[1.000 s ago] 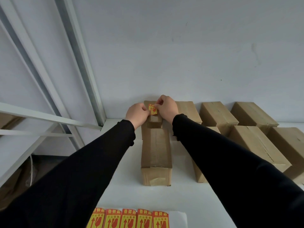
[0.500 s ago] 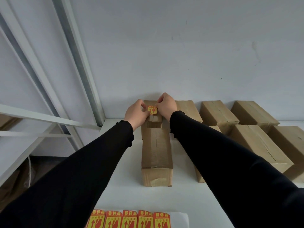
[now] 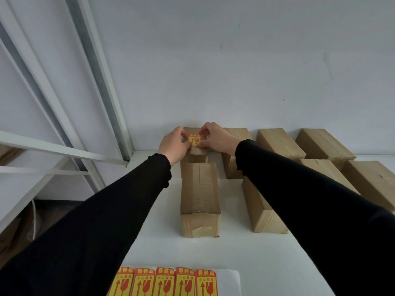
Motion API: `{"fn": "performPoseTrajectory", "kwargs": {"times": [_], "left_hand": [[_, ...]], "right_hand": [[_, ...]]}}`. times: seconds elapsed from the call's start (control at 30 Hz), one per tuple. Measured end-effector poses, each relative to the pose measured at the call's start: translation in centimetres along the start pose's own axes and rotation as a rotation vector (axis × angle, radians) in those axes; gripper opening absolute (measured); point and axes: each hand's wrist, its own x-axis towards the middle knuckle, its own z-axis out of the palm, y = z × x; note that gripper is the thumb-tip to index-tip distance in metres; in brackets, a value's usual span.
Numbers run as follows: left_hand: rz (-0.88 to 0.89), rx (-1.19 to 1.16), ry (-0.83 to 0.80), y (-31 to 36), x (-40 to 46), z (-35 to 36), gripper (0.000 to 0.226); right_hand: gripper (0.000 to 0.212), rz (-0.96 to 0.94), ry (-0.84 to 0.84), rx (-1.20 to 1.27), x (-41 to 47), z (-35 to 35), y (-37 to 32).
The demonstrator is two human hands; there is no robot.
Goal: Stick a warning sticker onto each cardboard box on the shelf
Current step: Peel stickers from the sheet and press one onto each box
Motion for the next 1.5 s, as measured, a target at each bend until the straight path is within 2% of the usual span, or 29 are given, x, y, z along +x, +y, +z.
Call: {"fn": "performPoseTrajectory", "kwargs": {"times": [0.1, 0.23, 0.37, 0.47, 0.6, 0.73, 0.83, 1.1, 1.23, 1.43, 1.5], "left_hand": [[0.002, 0.004, -0.005, -0.1, 0.0, 0.0, 0.022], [0.006, 0.029, -0.022, 0.3, -0.2, -0.4, 0.023], [0.002, 0.095, -0.039, 0.9, -1.0, -1.7, 0.025], [0.042, 0.154, -0.046, 1.6, -2.7, -3.9, 0.024], [0.148, 0.223, -0.001, 3.1, -6.3, -7.6, 0.020], [0.259, 0.194, 0.075, 5.4, -12.3, -10.4, 0.020], [0.313, 0.187, 0.069, 6.2, -17.4, -11.3, 0.019], [0.304, 0.169, -0.061, 3.4, -27.4, -7.4, 0.015], [0.230, 0.242, -0.174, 1.4, -29.4, -4.1, 0.019], [0.178, 0.389, -0.231, -1.0, -29.9, -1.5, 0.030], [0.186, 0.441, -0.240, -1.2, -30.0, -1.1, 0.030]], "right_hand": [[0.047, 0.029, -0.005, -0.099, 0.0, 0.0, -0.3], [0.050, 0.080, -0.028, -0.085, -0.3, 0.0, -0.8], [0.054, 0.076, 0.053, -0.069, -2.0, -0.6, -1.9], [0.045, 0.012, 0.144, -0.178, -4.2, -2.0, -2.5], [0.030, -0.098, 0.163, -0.440, -9.7, -3.6, -3.0], [0.020, -0.193, 0.197, -0.432, -17.6, -4.1, -3.6], [0.017, -0.260, 0.213, -0.430, -22.8, -3.9, -3.3], [0.021, -0.182, 0.078, -0.314, -32.2, 1.0, -2.4], [0.023, -0.106, 0.006, -0.304, -33.0, 5.1, -1.8], [0.041, -0.013, 0.020, -0.371, -32.6, 8.3, -0.5], [0.041, 0.015, 0.007, -0.388, -32.5, 8.8, 0.0]]}}
